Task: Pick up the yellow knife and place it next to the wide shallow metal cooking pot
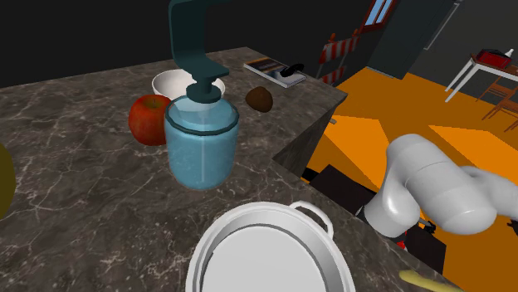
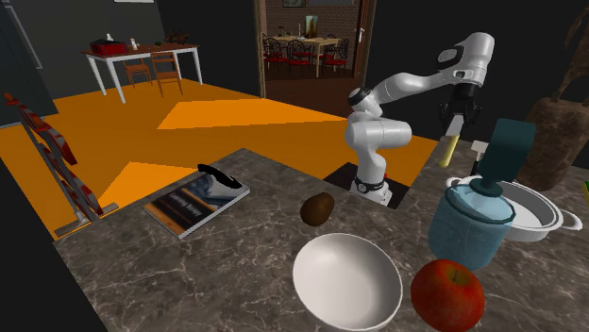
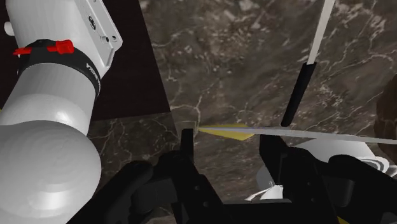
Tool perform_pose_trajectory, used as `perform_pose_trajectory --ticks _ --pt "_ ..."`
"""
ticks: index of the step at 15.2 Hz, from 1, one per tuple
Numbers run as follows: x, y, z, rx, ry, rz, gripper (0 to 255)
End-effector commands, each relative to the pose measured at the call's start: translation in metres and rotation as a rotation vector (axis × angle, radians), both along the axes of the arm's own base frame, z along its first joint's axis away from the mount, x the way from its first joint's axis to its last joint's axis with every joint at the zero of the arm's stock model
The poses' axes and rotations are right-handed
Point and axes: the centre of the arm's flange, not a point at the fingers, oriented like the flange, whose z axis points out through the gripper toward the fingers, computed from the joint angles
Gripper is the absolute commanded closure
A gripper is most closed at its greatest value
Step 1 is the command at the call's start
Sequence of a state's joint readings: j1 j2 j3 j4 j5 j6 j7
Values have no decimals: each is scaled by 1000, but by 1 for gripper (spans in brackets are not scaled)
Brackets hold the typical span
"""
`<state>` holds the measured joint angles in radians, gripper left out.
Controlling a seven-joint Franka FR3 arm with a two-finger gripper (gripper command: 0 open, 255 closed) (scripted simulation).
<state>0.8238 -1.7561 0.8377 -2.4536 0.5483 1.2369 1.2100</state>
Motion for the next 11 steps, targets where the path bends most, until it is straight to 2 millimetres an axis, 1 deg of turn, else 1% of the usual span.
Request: perform_pose_trajectory --ticks 1,11 --pt "1 0 -11 0 0 0 255" --pt "1 0 -64 0 0 0 255"
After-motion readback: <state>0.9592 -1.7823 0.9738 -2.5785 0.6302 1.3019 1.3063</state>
